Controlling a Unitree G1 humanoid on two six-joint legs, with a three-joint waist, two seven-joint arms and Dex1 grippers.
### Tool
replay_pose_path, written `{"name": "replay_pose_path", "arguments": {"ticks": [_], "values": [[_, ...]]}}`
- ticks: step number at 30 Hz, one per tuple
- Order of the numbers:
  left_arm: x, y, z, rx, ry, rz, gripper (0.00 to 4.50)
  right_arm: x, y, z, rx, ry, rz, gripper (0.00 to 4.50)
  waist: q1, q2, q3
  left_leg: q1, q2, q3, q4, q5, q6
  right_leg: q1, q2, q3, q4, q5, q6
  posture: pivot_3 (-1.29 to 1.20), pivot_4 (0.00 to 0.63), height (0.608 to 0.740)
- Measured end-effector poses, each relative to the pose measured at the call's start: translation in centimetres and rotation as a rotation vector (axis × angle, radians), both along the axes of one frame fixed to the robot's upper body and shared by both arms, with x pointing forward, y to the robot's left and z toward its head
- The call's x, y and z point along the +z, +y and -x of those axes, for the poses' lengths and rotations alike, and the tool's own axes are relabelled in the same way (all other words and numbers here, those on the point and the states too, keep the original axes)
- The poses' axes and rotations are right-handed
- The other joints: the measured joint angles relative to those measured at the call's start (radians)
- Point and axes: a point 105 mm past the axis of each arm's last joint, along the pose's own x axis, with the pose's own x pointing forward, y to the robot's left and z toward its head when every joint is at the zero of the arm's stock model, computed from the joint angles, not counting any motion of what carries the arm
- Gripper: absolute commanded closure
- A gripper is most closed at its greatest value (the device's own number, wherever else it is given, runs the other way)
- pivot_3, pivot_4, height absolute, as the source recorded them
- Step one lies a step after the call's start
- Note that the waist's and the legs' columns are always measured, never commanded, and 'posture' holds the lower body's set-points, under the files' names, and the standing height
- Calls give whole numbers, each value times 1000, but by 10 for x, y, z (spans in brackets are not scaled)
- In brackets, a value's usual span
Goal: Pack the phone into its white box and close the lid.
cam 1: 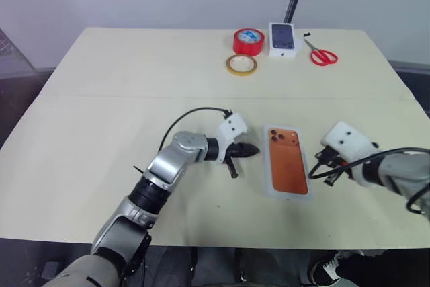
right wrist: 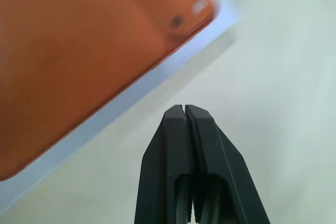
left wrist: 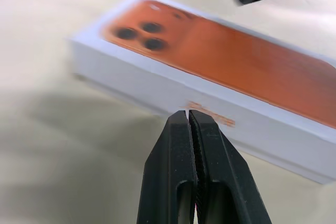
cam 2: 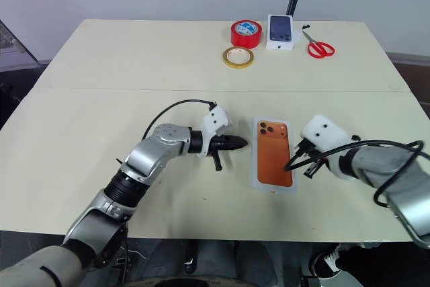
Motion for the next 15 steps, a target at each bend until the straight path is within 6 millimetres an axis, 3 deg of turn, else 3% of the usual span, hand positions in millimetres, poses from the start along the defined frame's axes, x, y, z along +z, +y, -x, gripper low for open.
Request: {"name": "replay_pose_path", "arguments": {"ticks": [4, 10, 15], "values": [[16, -20, 0, -33, -22, 42, 4402, -1, 18, 15, 100, 48, -92, 4425, 13, 0, 0, 1, -1, 0, 1, 0, 0, 2, 0, 0, 0, 0, 1, 0, 150, 717], [-18, -36, -1, -51, -55, -116, 4402, -31, 33, 33, 134, 152, -130, 4425, 16, 0, 0, 2, -1, 0, 1, 0, 0, 2, 0, 0, 0, 0, 1, 0, 150, 717], [-21, -34, -5, -48, -92, -140, 4402, -41, 33, 32, 102, 152, -104, 4425, 17, 0, 0, 2, -1, 0, 2, 0, 0, 3, 0, 0, 0, 0, 1, 0, 150, 717]]}}
